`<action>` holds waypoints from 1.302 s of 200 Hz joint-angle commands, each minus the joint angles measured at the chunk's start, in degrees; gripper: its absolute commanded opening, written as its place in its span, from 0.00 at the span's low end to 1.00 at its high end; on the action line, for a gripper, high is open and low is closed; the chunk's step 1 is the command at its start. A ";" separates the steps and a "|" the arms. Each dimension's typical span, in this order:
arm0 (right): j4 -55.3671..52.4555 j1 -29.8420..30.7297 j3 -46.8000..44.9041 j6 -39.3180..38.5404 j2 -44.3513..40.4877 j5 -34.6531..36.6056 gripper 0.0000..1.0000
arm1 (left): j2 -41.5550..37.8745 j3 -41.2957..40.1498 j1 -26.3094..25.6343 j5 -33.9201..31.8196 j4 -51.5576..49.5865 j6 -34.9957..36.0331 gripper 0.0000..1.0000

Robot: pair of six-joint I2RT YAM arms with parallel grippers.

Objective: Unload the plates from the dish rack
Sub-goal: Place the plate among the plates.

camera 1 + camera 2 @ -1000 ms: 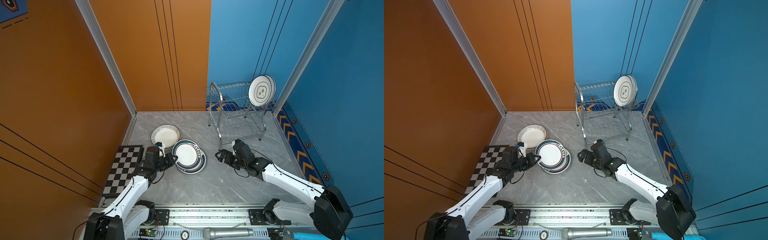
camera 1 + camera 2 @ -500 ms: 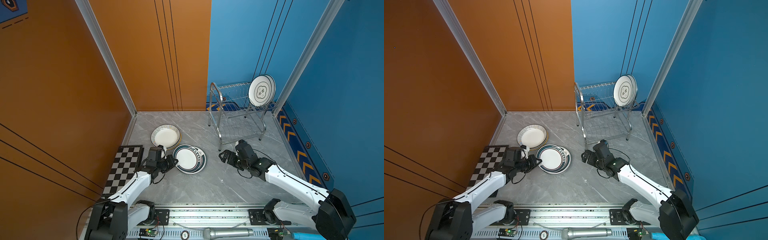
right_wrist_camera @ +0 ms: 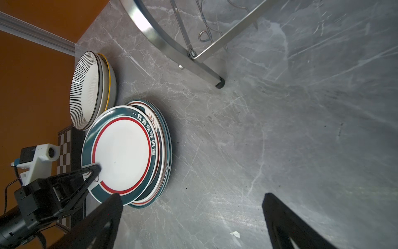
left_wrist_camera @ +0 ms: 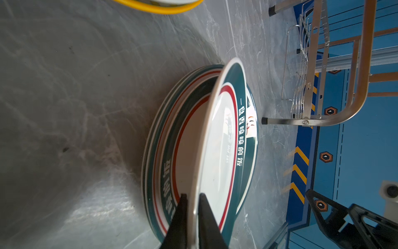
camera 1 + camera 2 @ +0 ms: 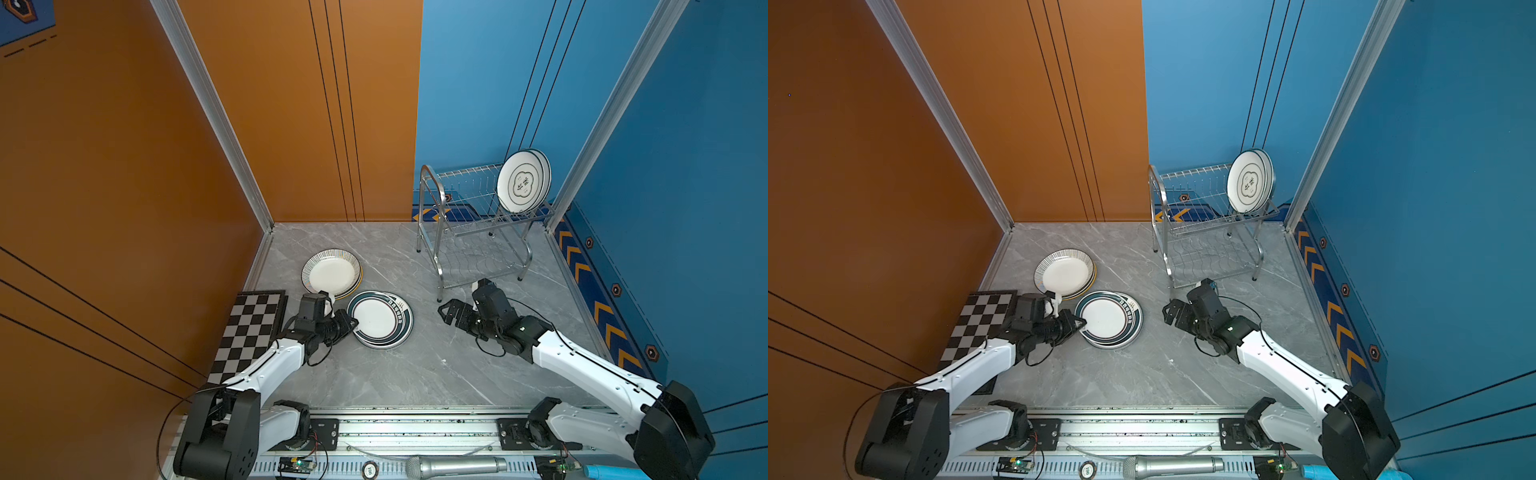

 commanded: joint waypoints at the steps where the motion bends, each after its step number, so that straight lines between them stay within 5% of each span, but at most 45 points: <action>1: -1.07 -0.31 -0.71 -1.05 -1.20 1.17 1.00 | 0.61 0.33 -0.85 0.26 -0.32 0.21 0.19; 83: -0.83 -0.58 -1.28 -1.05 -1.82 0.97 1.00 | 0.78 5.05 -3.38 -5.82 -9.81 4.38 0.47; 212: -0.72 -1.73 -2.66 -1.10 -3.63 0.28 1.00 | 6.20 11.75 -6.97 -9.75 -17.97 9.18 0.52; 260: -0.75 -2.09 -2.92 -1.23 -4.09 -0.14 1.00 | 7.31 13.69 -8.06 -11.95 -21.73 10.27 0.64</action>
